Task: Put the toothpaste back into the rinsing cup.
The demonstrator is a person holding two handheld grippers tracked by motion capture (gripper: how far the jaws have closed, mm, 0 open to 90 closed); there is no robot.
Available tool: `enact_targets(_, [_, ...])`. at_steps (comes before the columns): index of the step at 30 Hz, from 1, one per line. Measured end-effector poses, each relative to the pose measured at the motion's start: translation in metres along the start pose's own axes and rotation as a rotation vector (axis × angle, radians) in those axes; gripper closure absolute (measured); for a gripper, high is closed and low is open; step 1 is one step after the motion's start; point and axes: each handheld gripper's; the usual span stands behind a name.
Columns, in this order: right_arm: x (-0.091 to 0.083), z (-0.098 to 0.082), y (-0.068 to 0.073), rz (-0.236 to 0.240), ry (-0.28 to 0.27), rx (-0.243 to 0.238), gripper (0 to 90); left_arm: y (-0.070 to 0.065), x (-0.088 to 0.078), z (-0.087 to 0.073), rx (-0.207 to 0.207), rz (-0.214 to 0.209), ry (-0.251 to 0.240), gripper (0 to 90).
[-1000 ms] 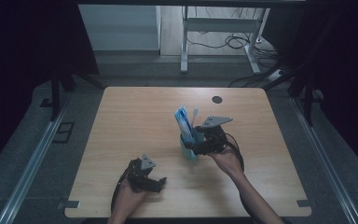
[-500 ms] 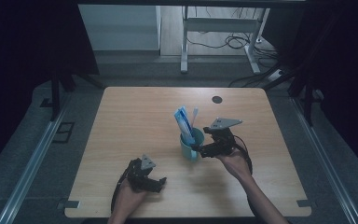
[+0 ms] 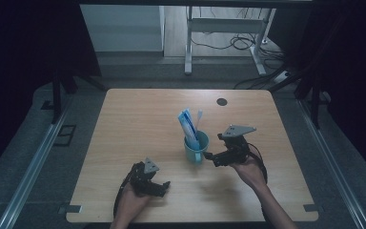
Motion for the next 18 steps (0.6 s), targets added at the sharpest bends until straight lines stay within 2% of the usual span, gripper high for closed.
enact_targets(7, [-0.006,-0.009,0.000,-0.018,0.026,-0.017,0.0,0.000,0.000,0.000,0.002,0.000,0.002,2.5])
enact_targets(18, [-0.017,-0.028,-0.005,-0.043,0.037,-0.007,0.0,0.000,0.000,0.000,0.000,0.000,0.000,2.5])
Point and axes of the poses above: each handheld gripper's, and its own axes: x roughly forward along the jaws, z roughly out of its top, y roughly to its left, and after that the axes turned 9 degrees about -z, right-handed
